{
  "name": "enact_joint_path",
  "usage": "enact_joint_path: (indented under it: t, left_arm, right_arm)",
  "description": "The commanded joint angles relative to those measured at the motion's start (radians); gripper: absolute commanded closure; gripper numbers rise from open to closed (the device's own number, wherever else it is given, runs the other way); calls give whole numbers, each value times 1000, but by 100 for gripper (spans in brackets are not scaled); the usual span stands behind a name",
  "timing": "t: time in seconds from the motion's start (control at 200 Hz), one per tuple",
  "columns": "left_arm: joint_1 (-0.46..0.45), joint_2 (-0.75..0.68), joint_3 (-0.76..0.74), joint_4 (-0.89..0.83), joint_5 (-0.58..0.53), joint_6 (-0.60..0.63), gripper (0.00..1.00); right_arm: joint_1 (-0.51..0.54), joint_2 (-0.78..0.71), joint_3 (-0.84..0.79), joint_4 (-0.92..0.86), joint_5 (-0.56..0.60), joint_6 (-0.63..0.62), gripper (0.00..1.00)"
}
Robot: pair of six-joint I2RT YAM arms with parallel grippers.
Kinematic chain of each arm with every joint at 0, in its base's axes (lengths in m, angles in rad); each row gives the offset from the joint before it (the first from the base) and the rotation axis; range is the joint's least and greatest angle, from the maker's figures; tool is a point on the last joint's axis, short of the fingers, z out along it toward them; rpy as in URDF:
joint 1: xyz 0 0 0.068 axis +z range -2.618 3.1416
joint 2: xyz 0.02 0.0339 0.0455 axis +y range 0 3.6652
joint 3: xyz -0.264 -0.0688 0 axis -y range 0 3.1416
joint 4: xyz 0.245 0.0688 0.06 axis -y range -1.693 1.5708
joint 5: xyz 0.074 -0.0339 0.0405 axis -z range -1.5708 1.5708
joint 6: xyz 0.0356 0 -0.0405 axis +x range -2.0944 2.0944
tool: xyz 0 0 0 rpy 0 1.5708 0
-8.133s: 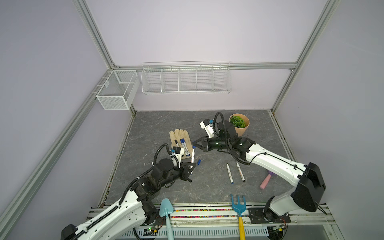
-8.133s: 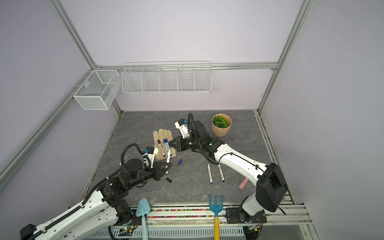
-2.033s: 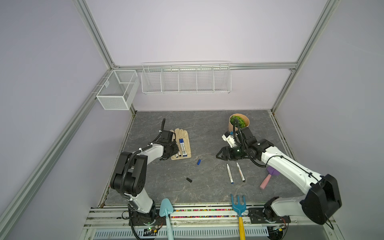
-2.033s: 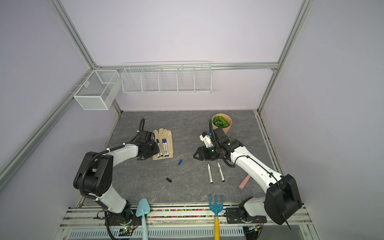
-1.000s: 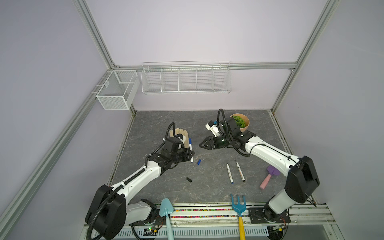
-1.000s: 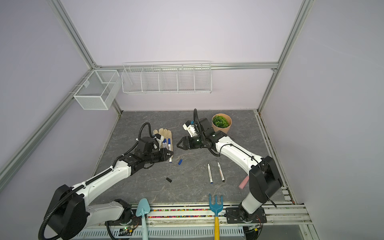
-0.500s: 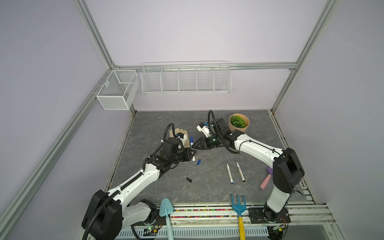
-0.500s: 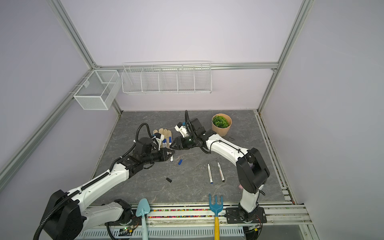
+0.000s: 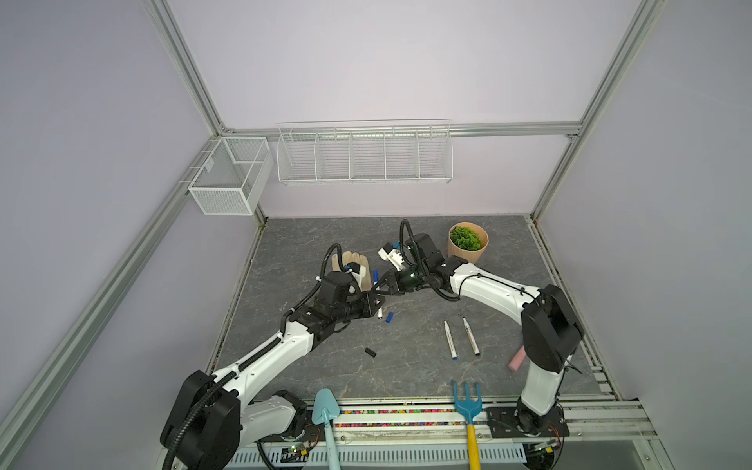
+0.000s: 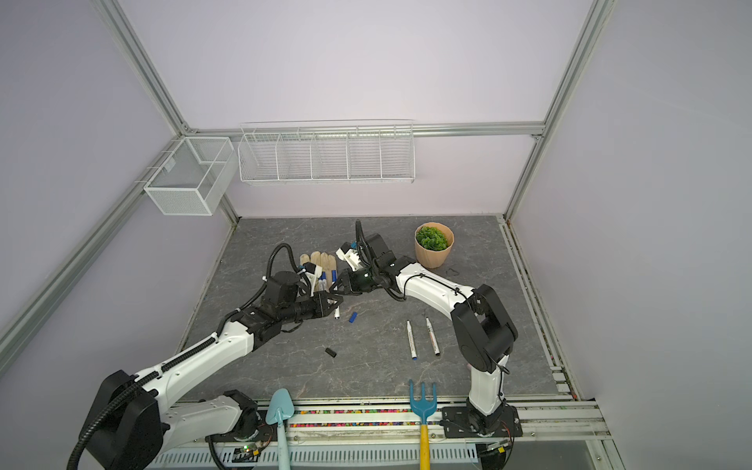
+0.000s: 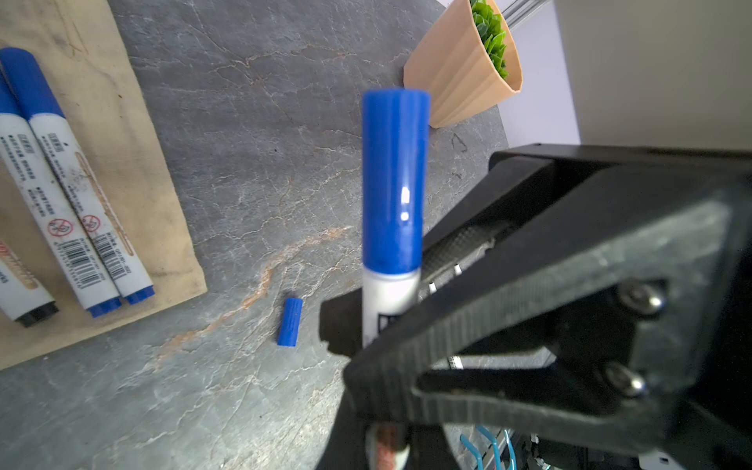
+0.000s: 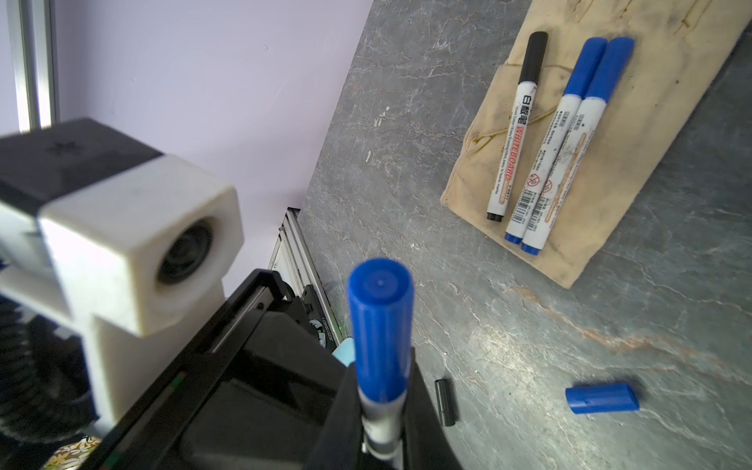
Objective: Insert the pens into the pen caps
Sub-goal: 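Grasp the capped marker with the right gripper while the left gripper opens, then lay the capped marker on the glove with the right gripper and release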
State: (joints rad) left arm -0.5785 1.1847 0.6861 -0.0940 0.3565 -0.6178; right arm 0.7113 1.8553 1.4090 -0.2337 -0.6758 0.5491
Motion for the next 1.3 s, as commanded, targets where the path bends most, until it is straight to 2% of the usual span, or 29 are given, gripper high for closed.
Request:
enact_joint_path:
  t: [0.0, 0.045, 0.08, 0.245, 0.36, 0.5, 0.61, 0.745, 0.935, 1.295]
  left_arm:
    - [-6, -15, -12, 31, -12, 3, 93]
    - [-6, -23, -17, 30, -20, -1, 81]
    - [-6, -30, -21, 29, -27, -2, 75]
    - [-6, -93, -46, -4, -90, -14, 61]
    - [-6, -169, -61, -81, -208, -32, 56]
    - [-6, -283, -97, -217, -455, -106, 51]
    - [-3, -377, -120, -369, -642, -213, 48]
    - [-1, -474, -135, -513, -748, -293, 48]
    - [5, -531, -150, -598, -763, -334, 48]
    - [5, -501, -139, -586, -717, -320, 48]
  right_arm:
    - [-1, 26, 30, 22, -15, 14, 91]
    - [0, 34, 35, 19, -13, 12, 92]
    - [-2, 44, 41, 15, -11, 12, 92]
    - [-8, 103, 86, 4, -19, 12, 93]
    - [-12, 161, 141, -14, -25, 11, 93]
    - [-12, 246, 238, -55, -34, -5, 93]
    - [-13, 318, 332, -108, -39, -25, 93]
    - [-12, 402, 451, -181, -34, -58, 93]
    - [-13, 494, 556, -224, -11, -78, 92]
    - [-31, 611, 682, -322, 120, -137, 90]
